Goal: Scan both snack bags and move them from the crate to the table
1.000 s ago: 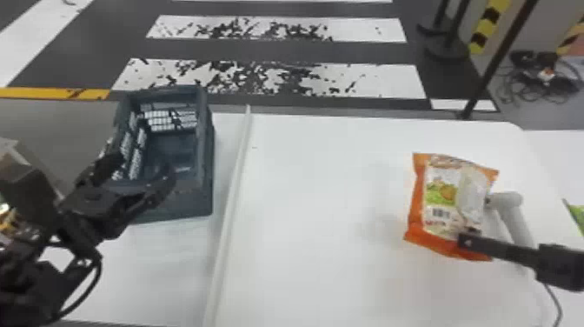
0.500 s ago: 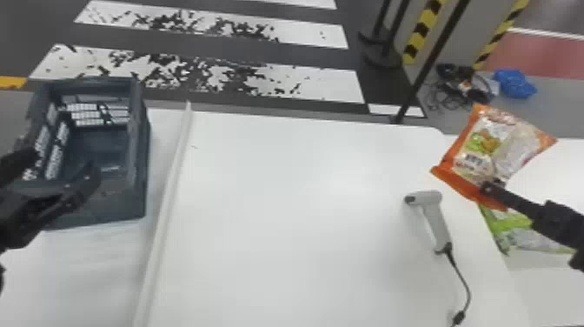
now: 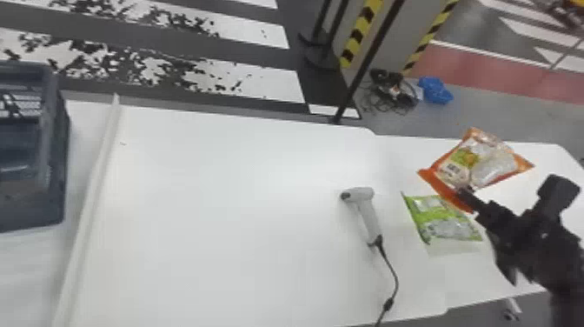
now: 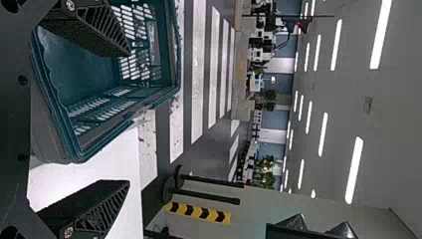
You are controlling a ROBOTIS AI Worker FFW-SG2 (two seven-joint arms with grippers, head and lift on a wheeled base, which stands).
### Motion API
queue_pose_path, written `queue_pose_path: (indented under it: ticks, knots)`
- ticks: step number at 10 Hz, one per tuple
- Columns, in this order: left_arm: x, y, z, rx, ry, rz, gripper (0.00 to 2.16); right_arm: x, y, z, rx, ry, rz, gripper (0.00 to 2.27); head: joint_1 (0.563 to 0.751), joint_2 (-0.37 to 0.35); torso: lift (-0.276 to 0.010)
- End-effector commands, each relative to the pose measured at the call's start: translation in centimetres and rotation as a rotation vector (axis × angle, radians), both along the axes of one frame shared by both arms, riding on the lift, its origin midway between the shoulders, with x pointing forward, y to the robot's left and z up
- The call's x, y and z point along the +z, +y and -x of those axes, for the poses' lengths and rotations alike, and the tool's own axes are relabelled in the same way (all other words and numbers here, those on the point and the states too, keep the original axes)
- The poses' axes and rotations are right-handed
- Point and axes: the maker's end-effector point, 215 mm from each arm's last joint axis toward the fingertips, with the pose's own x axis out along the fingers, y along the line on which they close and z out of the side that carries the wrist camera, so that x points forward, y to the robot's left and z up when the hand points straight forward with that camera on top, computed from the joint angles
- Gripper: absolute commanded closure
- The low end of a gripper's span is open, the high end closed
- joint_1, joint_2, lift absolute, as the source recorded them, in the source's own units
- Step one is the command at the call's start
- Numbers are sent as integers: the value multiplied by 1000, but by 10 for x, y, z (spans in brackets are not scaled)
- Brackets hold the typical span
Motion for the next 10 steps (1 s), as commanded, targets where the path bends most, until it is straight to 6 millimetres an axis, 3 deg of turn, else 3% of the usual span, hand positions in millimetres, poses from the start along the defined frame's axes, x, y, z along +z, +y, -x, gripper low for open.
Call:
queue_pose_path:
  ticks: [1,2,3,4,6,8,10]
  knots:
    - [1,-1,-1,-2,-2,2,83,-23,-24,9,-61,35,10,2226,695,-350,-88]
    - [0,-2,-2,-2,-2,6,83,-45,-33,18,-99,100,19,1905,695,-350,-88]
    - [0,-2,-2,-4,-2,7,83,-62,-39,26,-139,144,22,815,695,-350,-88]
    - [1,-2,-2,-4,-2,5,83,-70,-40,27,-152,154,10,-1,695,-350,-88]
    - [2,-2,-2,-5,-5,5,83,-56,-51,21,-193,104,72,49,695,-350,-88]
    - [4,-3,-2,-7,-7,4,83,-10,-43,7,-185,-54,170,56,695,-350,-88]
    - [6,-4,-2,-7,-10,7,83,34,9,-6,-115,-158,235,56,695,-350,-88]
